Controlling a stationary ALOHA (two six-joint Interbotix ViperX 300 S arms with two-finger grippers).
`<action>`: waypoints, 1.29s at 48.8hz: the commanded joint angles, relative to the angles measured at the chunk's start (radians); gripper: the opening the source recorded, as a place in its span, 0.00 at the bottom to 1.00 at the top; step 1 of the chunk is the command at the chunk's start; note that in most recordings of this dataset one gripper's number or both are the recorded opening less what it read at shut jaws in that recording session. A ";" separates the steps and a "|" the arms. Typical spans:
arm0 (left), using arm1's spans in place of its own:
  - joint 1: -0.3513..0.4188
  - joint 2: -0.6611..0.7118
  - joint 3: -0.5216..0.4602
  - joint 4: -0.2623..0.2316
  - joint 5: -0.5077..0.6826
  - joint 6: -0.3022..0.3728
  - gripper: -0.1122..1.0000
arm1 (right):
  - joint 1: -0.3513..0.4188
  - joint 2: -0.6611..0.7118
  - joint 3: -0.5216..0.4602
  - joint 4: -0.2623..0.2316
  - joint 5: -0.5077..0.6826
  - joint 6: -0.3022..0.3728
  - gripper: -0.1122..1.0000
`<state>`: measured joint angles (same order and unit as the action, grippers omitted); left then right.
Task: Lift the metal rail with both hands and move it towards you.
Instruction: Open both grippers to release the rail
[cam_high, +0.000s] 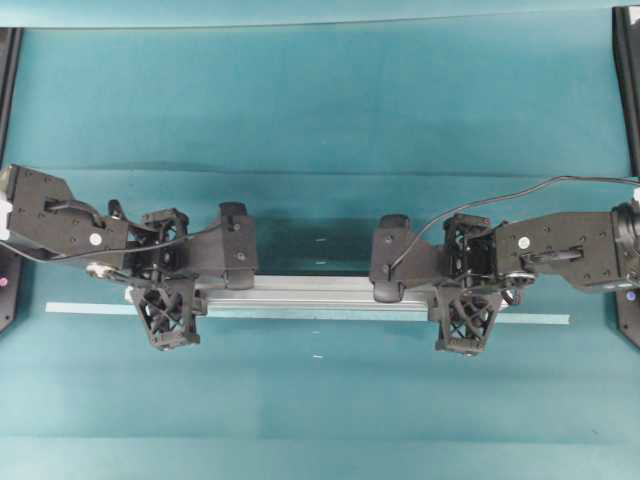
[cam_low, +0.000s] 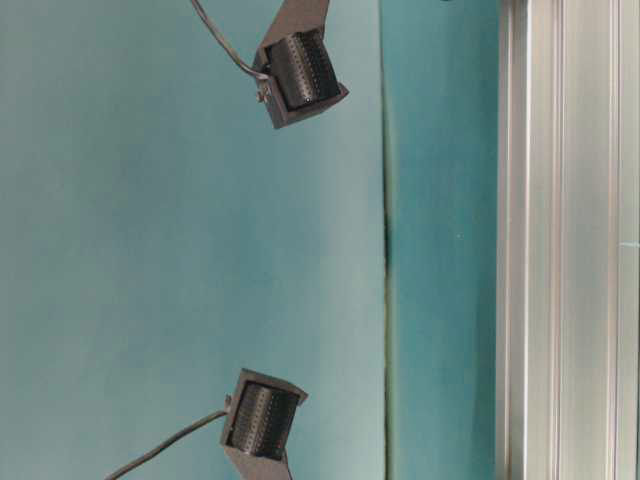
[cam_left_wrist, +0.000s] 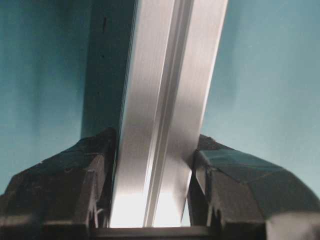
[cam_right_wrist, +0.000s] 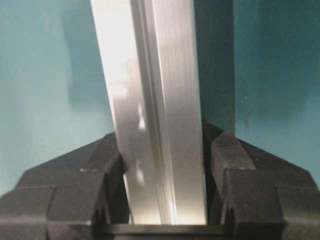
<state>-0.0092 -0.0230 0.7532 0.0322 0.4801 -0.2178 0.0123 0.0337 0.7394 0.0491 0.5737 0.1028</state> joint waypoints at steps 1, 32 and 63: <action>0.011 -0.015 -0.008 -0.005 -0.023 -0.089 0.38 | -0.008 0.005 -0.011 0.003 -0.026 0.011 0.46; 0.014 -0.006 0.035 -0.005 -0.149 -0.048 0.38 | -0.008 0.028 -0.009 0.012 -0.029 0.011 0.46; 0.014 -0.005 0.038 -0.005 -0.155 0.037 0.38 | -0.008 0.032 -0.011 0.028 -0.020 0.012 0.46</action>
<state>-0.0077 -0.0276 0.8023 0.0322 0.3482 -0.1718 0.0107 0.0430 0.7394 0.0568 0.5722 0.1012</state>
